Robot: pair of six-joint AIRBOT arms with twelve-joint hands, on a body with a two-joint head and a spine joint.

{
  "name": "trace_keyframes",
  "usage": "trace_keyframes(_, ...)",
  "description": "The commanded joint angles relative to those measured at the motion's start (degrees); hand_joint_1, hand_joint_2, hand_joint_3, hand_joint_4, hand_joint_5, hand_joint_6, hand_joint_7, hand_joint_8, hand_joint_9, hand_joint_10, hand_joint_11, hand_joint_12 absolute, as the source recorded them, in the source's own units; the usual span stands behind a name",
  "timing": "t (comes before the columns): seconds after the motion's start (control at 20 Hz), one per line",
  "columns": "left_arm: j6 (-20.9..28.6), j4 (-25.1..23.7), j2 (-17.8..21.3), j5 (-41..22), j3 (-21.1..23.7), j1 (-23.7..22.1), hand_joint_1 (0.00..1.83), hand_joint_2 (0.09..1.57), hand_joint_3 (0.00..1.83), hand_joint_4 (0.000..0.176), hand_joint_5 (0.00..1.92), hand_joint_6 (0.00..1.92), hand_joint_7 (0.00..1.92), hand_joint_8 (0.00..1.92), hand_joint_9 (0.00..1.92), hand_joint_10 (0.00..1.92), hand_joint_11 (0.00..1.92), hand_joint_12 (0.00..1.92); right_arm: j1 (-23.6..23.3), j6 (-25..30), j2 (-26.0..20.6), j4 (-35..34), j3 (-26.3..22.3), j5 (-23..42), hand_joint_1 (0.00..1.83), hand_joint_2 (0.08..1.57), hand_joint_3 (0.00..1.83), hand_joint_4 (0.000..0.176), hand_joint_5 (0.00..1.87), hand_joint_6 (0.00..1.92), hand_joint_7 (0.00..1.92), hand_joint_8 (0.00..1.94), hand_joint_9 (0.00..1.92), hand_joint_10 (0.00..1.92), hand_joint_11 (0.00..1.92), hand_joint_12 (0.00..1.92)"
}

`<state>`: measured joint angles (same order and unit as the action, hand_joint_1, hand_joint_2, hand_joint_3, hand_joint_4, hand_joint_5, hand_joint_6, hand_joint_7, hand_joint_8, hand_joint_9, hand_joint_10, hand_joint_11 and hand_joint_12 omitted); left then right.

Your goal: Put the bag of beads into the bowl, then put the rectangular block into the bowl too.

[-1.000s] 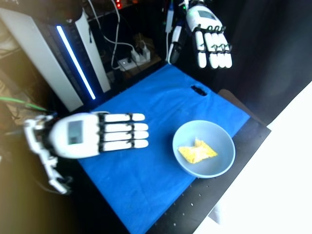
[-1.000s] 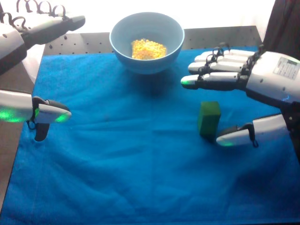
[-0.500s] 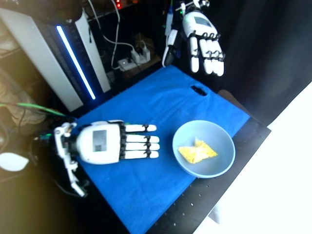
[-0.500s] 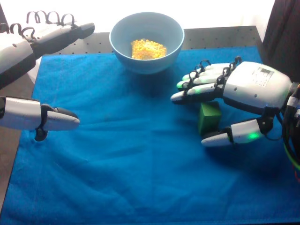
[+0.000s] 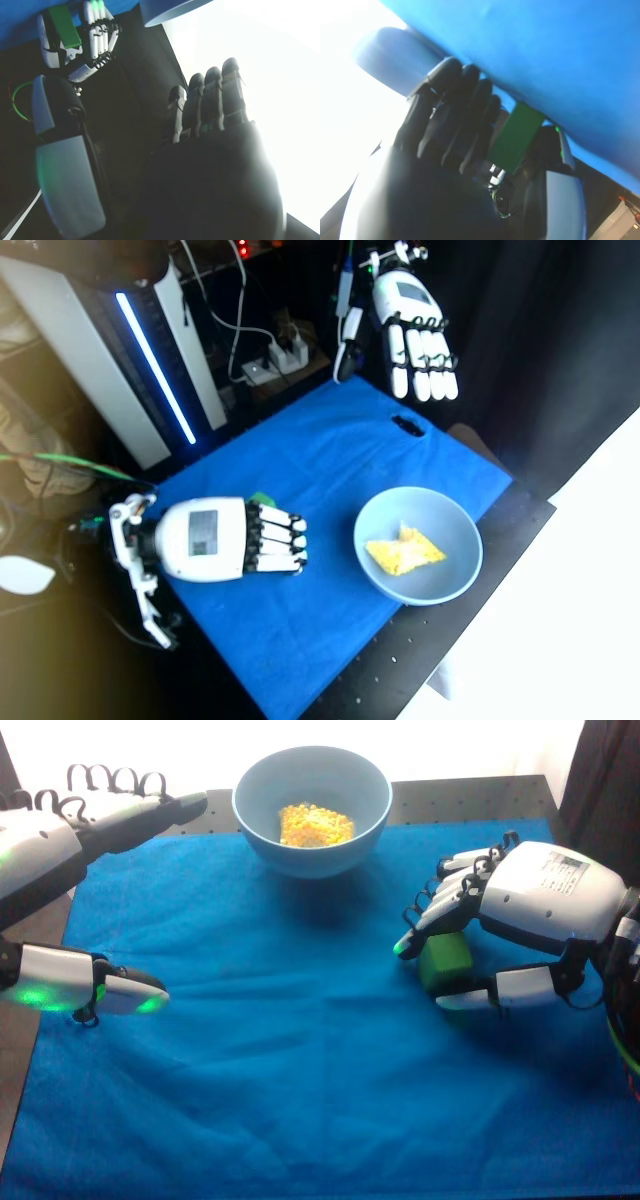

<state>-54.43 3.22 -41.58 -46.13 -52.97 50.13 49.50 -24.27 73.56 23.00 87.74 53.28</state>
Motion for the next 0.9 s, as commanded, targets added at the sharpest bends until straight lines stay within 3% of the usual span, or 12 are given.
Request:
trace_keyframes(0.0,0.2,0.7,-0.1,-6.7,-0.3,-0.4,0.91,0.89,0.0,0.09,0.07,0.01,0.07,0.0,0.0,0.0,0.0,0.0,-0.9,-0.1,0.1,-1.5,0.1,4.6,1.0,1.11,0.0,0.168,0.98,0.93,0.95,1.05,0.81,1.46,0.62,1.83)
trace_keyframes(0.05,0.3,0.7,-0.1,-6.6,-0.3,-0.3,0.9,0.9,0.0,0.082,0.07,0.01,0.08,0.01,0.01,0.0,0.01,0.01,-0.9,-0.1,0.0,-1.5,0.1,4.6,1.06,1.09,0.0,0.087,1.04,0.89,0.95,1.47,0.85,1.74,0.72,1.92)
trace_keyframes(0.1,0.3,0.7,-0.2,-6.4,-0.4,-0.3,0.9,0.9,0.0,0.082,0.07,0.01,0.08,0.01,0.01,0.0,0.01,0.01,-1.0,-0.1,0.0,-1.5,0.0,4.8,1.06,1.09,0.0,0.087,1.04,0.89,0.95,1.47,0.85,1.74,0.72,1.92)
trace_keyframes(0.15,0.3,0.7,-0.3,-6.3,-0.4,-0.2,0.9,0.9,0.0,0.099,0.08,0.01,0.08,0.01,0.01,0.0,0.0,0.0,-1.0,-0.1,-0.1,-1.7,-0.1,5.2,1.08,1.09,0.0,0.033,1.05,0.88,0.97,1.49,0.9,1.78,0.79,1.92)
trace_keyframes(0.2,0.3,0.7,-0.4,-6.1,-0.4,-0.1,0.89,0.9,0.0,0.1,0.08,0.01,0.09,0.01,0.02,0.01,0.02,0.01,-1.0,-0.1,-0.2,-2.1,-0.3,5.9,1.09,1.09,0.0,0.015,1.04,0.91,1.0,1.42,0.93,1.75,0.81,1.92)
trace_keyframes(0.25,0.3,0.7,-0.4,-5.9,-0.5,0.0,0.88,0.9,0.0,0.104,0.08,0.01,0.08,0.0,0.01,0.0,0.02,0.01,-1.0,-0.1,-0.6,-2.5,-0.6,7.1,1.07,1.1,0.0,0.04,1.02,0.94,1.03,1.35,0.95,1.69,0.8,1.92)
trace_keyframes(0.3,0.4,0.7,-0.5,-5.8,-0.5,0.0,0.88,0.91,0.01,0.105,0.07,0.0,0.08,0.0,0.01,0.0,0.01,0.01,-1.0,-0.1,-1.0,-3.3,-1.0,8.3,1.04,1.11,0.0,0.118,1.0,0.98,1.07,1.24,0.97,1.58,0.78,1.92)
trace_keyframes(0.4,0.5,0.7,-0.5,-5.8,-0.6,0.1,0.84,0.89,0.0,0.123,0.08,0.0,0.1,0.01,0.03,0.01,0.04,0.02,-1.1,-0.1,-2.1,-4.9,-2.0,11.4,1.09,1.1,0.0,0.0,1.02,0.93,1.18,0.96,1.13,1.3,0.95,1.69)
trace_keyframes(0.5,0.5,0.7,-0.6,-5.7,-0.7,0.2,0.84,0.9,0.0,0.135,0.09,0.01,0.08,0.0,0.03,0.01,0.03,0.02,-2.9,-0.1,-2.7,-6.2,-2.4,14.1,1.13,1.12,0.0,0.0,0.98,0.99,1.24,0.71,1.16,1.15,0.97,1.56)
trace_keyframes(0.6,0.6,0.8,-0.6,-5.8,-0.7,0.3,0.8,0.9,0.0,0.128,0.09,0.01,0.11,0.01,0.05,0.01,0.06,0.04,-6.5,-0.1,-2.7,-6.2,-2.0,14.2,1.13,1.13,0.0,0.0,0.97,1.0,1.19,0.67,1.06,1.18,0.89,1.58)
trace_keyframes(0.8,0.6,0.8,-1.0,-5.8,-1.1,0.3,0.77,0.9,0.0,0.139,0.1,0.01,0.11,0.01,0.06,0.01,0.06,0.04,-13.2,-0.1,-0.9,-6.3,2.0,13.9,1.09,1.15,0.0,0.0,0.92,1.07,1.09,0.96,1.03,1.38,0.89,1.69)
trace_keyframes(0.85,0.8,0.8,-1.2,-5.8,-1.3,0.3,0.77,0.9,0.0,0.16,0.08,0.0,0.1,0.0,0.04,0.0,0.04,0.03,-15.2,-0.1,0.4,-6.8,3.9,12.9,1.08,1.15,0.01,0.0,0.92,1.08,1.04,0.94,0.99,1.35,0.87,1.67)
